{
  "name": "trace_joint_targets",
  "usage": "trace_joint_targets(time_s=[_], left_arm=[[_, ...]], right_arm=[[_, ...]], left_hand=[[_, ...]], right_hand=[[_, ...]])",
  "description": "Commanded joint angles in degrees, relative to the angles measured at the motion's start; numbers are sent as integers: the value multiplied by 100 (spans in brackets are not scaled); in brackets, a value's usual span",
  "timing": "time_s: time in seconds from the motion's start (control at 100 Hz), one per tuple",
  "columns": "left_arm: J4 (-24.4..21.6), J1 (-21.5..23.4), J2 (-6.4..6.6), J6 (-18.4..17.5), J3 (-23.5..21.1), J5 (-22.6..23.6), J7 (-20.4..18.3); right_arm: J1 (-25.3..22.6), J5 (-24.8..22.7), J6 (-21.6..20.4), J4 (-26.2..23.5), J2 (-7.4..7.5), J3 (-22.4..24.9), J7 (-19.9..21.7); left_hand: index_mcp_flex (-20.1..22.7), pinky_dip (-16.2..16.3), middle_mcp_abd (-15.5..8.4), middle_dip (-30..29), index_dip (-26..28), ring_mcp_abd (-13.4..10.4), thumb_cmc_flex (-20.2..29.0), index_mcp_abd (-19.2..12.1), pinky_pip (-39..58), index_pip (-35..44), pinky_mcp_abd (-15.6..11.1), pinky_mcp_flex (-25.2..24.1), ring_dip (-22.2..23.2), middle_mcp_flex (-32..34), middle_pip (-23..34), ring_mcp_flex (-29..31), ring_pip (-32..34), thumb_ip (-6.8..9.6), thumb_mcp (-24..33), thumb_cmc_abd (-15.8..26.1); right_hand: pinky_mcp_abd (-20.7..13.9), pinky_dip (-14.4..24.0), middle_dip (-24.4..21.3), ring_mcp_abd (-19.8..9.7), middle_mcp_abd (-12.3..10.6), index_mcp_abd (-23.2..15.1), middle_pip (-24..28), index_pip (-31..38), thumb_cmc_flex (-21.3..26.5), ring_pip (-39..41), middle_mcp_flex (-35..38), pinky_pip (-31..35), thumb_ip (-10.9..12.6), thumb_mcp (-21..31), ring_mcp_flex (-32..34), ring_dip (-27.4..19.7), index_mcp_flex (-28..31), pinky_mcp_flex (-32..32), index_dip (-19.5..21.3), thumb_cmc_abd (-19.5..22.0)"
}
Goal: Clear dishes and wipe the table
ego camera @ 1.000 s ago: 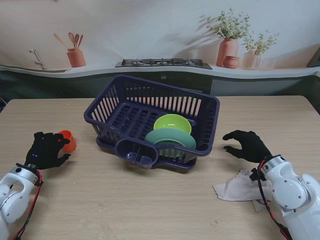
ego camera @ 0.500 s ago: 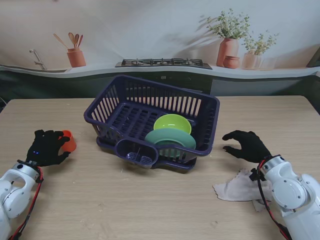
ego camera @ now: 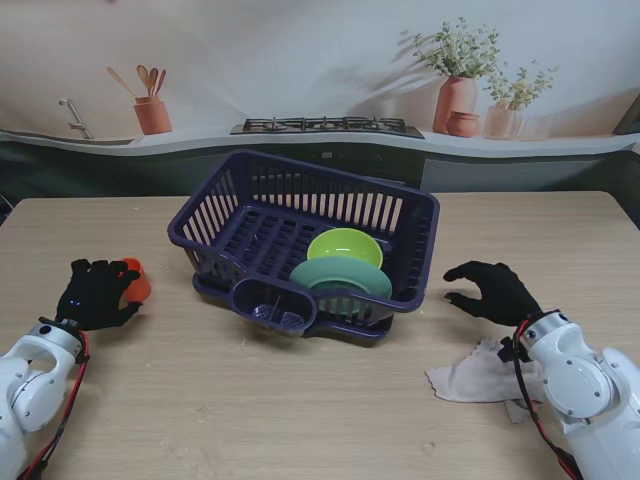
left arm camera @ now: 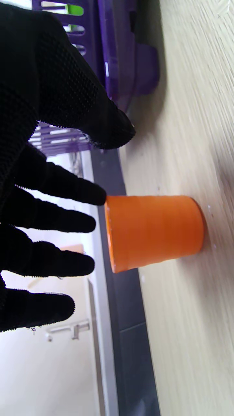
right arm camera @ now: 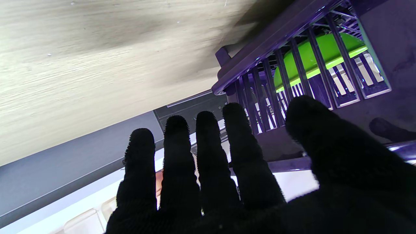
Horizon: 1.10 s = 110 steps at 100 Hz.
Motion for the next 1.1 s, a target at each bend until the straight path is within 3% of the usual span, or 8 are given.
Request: trace_joint_targets(time_s=[0.0, 0.21, 0.5, 1.09], left_arm=[[130, -22, 7, -70, 36, 14, 110], [172, -27, 12, -237, -20, 71, 390], [278, -27, 6, -47, 41, 82, 516], [330, -14, -2, 255, 172, 48, 414]], right_arm=[[-31, -8, 9, -33, 0, -12, 76], [-30, -2, 10, -35, 1, -16, 86], [-29, 2, -3, -35, 2, -9, 91], [-31, 0, 4, -38, 0, -9, 83]], left_hand=[[-18, 20, 80, -74, 66, -20, -35, -43, -27, 195, -18, -33, 34, -98, 67, -75, 51, 46, 207, -76], [-131, 19, 99, -58, 70, -35, -40, -1, 69, 236, -28, -34, 15, -216, 87, -148, 54, 52, 210, -87], [-95, -13, 190, -37, 23, 19, 85, 81, 172, 221, -21, -10, 11, -240, 139, -152, 120, 65, 229, -74], [179, 113, 377, 56, 97, 275, 589, 130, 603, 450, 197, 203, 139, 122, 333, 181, 558, 121, 151, 19]], right_hand=[[-196, 110, 60, -135, -111, -13, 7, 37, -154, -92, -108, -127, 111, -29, -131, -33, -1, -86, -19, 44], [-196, 113, 61, -137, -116, -7, 8, 37, -160, -92, -104, -127, 113, -24, -131, -32, -1, -82, -21, 46], [-193, 117, 61, -140, -104, -9, 6, 36, -167, -93, -102, -131, 112, -22, -130, -32, -2, -81, -23, 44], [-199, 123, 62, -137, -116, -15, 3, 37, -174, -95, -106, -138, 113, -15, -133, -31, -7, -87, -24, 41]])
